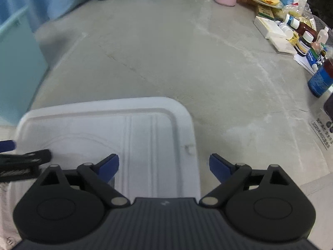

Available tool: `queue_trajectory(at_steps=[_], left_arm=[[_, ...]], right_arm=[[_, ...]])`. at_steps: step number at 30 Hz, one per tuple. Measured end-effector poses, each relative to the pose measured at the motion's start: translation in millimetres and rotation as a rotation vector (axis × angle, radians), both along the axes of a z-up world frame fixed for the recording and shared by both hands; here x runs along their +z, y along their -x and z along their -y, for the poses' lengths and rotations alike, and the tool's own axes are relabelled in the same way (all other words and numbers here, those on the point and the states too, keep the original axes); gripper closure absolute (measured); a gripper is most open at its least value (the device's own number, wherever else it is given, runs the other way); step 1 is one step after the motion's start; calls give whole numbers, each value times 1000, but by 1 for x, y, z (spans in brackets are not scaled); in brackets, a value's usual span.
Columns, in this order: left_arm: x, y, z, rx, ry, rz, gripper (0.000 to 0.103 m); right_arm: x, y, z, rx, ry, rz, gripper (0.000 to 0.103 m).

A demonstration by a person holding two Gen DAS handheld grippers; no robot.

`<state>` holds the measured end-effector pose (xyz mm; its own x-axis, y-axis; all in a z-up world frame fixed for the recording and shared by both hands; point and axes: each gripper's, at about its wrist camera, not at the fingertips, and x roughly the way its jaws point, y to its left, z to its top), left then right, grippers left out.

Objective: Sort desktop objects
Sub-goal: 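Lift the white lid with both tools and tilt it toward the blue tub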

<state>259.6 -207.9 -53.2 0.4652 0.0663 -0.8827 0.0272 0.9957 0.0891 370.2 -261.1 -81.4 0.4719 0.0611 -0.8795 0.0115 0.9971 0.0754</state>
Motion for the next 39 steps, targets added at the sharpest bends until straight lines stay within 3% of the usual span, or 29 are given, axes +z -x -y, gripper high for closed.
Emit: queue_trajectory(at_steps=[6, 11, 15, 21, 27, 38, 39], left_arm=[[-2, -3, 2, -15, -16, 11, 0], [-3, -8, 1, -31, -20, 8, 0], [-3, -3, 3, -69, -34, 18, 0], [-3, -4, 2, -78, -33, 16, 0], [-3, -1, 1, -75, -24, 29, 0], [2, 1, -13, -38, 100, 10, 0], [6, 4, -21, -19, 137, 17, 0]], right_arm=[[2, 25, 42, 1, -79, -112, 7], [-19, 33, 67, -11, -228, -201, 6], [-38, 28, 64, 29, -383, -224, 6], [-64, 6, 40, 106, -496, -269, 6], [-76, 0, 22, 52, -521, -285, 6], [-79, -5, 1, 50, -512, -303, 9], [-79, -6, 0, 53, -508, -303, 9]])
